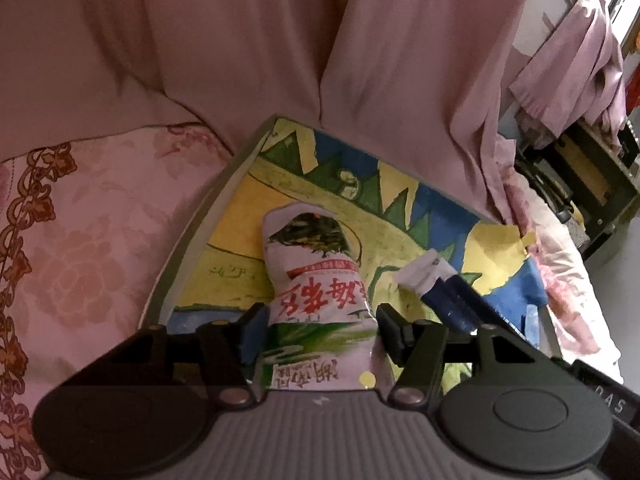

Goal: Organize snacks
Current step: 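Lower both items into the dinosaur box and open both grippers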

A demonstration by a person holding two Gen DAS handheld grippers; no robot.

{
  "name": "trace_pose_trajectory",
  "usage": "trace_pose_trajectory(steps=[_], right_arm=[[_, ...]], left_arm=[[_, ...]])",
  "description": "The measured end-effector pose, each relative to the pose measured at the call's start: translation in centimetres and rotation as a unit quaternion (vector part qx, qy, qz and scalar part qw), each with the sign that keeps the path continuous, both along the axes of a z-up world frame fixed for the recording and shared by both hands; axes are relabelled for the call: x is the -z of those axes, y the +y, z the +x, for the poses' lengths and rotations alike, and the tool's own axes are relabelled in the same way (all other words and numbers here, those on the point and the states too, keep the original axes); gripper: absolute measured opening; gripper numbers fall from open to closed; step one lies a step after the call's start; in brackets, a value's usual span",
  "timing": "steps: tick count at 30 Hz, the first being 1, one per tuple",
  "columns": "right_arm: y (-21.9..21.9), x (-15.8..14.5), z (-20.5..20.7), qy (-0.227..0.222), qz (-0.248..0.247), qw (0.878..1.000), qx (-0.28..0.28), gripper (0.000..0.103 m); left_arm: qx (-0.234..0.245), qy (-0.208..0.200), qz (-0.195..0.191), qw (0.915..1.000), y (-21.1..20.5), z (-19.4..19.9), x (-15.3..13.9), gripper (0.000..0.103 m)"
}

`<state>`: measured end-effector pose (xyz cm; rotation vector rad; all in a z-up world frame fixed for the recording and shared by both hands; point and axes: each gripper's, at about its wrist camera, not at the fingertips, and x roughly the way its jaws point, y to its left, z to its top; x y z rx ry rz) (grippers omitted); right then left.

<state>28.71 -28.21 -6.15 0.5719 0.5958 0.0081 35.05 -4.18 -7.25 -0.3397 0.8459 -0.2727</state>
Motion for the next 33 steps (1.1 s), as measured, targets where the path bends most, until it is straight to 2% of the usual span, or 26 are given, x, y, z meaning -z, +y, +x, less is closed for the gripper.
trace_pose_trajectory(steps=[4, 6, 8, 13, 16, 24, 27, 33], right_arm=[[0.2, 0.1, 0.2, 0.005, -0.028, 1.000, 0.002, 0.020], [0.2, 0.2, 0.3, 0.010, -0.043, 0.999, 0.003, 0.026], [0.1, 0.2, 0.2, 0.013, -0.053, 0.999, 0.007, 0.034], [-0.1, -0.4, -0.5, 0.009, -0.078, 0.997, 0.022, 0.068], [-0.3, -1.3, -1.4, -0.002, -0.092, 0.995, 0.026, 0.079], [0.0, -3.7, -4.5, -0.023, -0.135, 0.990, 0.024, 0.099], [0.5, -4.8, -6.0, -0.033, -0.154, 0.987, 0.020, 0.102], [2.1, -6.6, -10.3, -0.057, -0.196, 0.979, 0.008, 0.102]], left_arm=[[0.004, -0.003, 0.009, 0.9999, -0.2, -0.3, -0.2, 0.068], [0.003, -0.006, 0.012, 0.9999, -0.3, -0.5, -0.4, 0.077], [0.003, -0.002, 0.009, 1.0000, -0.3, -0.7, -0.5, 0.083], [0.004, -0.012, 0.009, 0.9999, -0.2, -1.5, -1.5, 0.093], [-0.001, -0.025, 0.008, 0.9996, 0.0, -2.3, -2.4, 0.098], [-0.001, -0.078, 0.044, 0.9960, 0.3, -6.1, -5.1, 0.102], [-0.004, -0.101, 0.058, 0.9932, 0.8, -8.2, -6.3, 0.102], [-0.006, -0.157, 0.090, 0.9835, 1.9, -13.3, -8.2, 0.103]])
